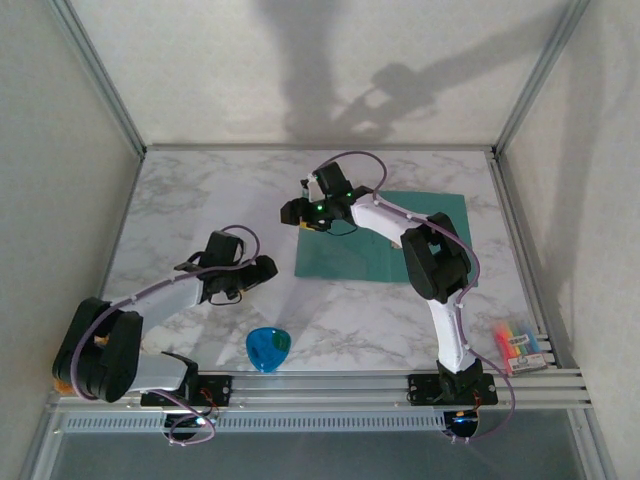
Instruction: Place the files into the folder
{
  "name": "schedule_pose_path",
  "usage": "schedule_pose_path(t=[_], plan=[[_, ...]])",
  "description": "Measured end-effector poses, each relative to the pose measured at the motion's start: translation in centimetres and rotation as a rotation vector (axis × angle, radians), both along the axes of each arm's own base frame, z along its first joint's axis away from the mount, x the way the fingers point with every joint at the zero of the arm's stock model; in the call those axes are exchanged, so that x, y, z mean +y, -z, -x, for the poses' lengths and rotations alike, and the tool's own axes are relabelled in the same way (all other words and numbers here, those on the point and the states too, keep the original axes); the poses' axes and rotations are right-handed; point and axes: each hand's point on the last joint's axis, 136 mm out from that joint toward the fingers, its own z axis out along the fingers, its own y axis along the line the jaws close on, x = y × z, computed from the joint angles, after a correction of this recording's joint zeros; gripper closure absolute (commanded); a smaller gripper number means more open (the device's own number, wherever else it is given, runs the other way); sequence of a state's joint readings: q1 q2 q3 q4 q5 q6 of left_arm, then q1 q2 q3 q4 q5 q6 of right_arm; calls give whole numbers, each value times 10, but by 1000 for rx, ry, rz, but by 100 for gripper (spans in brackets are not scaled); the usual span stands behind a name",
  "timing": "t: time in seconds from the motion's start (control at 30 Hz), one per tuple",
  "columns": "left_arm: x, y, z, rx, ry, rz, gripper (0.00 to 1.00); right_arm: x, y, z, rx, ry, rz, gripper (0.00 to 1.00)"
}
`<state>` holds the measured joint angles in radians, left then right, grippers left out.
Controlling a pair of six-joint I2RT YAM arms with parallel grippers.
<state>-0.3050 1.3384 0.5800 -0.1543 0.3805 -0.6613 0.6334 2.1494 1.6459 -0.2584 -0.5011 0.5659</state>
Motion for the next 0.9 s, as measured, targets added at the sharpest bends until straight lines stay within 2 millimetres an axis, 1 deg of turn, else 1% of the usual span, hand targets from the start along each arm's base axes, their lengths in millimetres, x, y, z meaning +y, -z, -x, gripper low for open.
schedule_pose_path(t=[0.2, 0.3, 0.43, 0.5, 0.63, 0.77, 0.9], plan=[[23, 11, -4, 19, -28, -53, 11, 2, 0, 2, -1, -5, 0, 32], [32, 11, -10, 16, -44, -79, 11, 3, 0, 3, -1, -11, 4, 32], [49, 13, -21, 10, -84, -124, 11, 5, -1, 8, 0, -30, 14, 32], [60, 13, -25, 8, -109, -142, 10, 9, -3, 11, -3, -43, 17, 32], [75, 13, -34, 16, -139, -173, 10, 19, -5, 13, -6, -69, 14, 32], [91, 14, -44, 24, -165, -216, 10, 25, -3, 18, 1, -99, 27, 32], [109, 12, -47, 29, -204, -246, 9, 32, -1, 22, 2, -133, 48, 32]])
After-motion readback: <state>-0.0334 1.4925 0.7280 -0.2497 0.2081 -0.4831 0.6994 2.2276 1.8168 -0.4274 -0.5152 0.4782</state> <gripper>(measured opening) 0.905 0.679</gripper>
